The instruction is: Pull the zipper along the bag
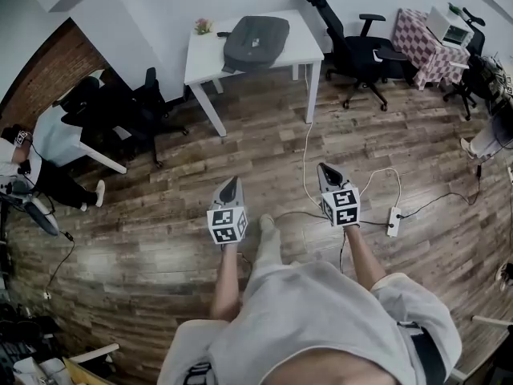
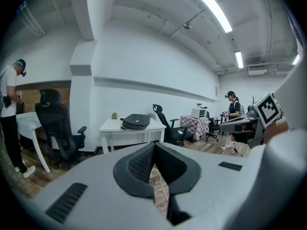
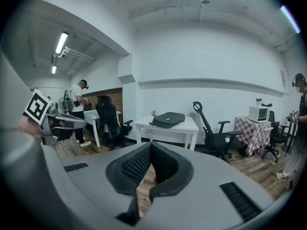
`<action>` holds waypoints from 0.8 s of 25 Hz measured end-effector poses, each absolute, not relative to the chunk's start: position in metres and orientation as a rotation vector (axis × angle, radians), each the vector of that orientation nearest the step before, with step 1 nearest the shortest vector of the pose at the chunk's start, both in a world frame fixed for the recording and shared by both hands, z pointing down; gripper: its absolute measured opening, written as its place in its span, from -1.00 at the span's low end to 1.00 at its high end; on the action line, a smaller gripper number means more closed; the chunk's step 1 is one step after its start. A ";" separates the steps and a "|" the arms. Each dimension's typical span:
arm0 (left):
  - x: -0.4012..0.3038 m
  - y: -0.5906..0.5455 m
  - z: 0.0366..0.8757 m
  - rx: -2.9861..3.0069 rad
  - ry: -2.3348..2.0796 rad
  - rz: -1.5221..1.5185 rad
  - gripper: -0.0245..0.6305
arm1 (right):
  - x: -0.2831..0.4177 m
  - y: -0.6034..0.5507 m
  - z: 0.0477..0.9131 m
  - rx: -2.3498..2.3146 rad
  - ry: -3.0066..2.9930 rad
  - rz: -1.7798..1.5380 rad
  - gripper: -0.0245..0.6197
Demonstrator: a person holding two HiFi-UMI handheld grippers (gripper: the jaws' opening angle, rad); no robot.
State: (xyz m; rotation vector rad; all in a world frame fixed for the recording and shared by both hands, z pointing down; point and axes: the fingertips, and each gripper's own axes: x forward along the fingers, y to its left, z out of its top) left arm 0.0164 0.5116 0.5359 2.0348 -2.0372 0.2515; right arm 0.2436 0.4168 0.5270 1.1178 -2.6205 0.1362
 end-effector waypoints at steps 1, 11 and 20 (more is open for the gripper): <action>0.014 0.505 0.538 2.036 -2.034 0.253 -0.85 | 0.241 0.411 0.528 1.116 -2.619 0.136 -0.88; -0.024 0.406 0.558 2.059 -1.978 0.241 -0.85 | 0.203 0.325 0.543 1.135 -2.584 0.144 -0.88; -0.090 0.277 0.541 2.108 -1.934 0.215 -0.85 | 0.133 0.213 0.529 1.161 -2.550 0.129 -0.88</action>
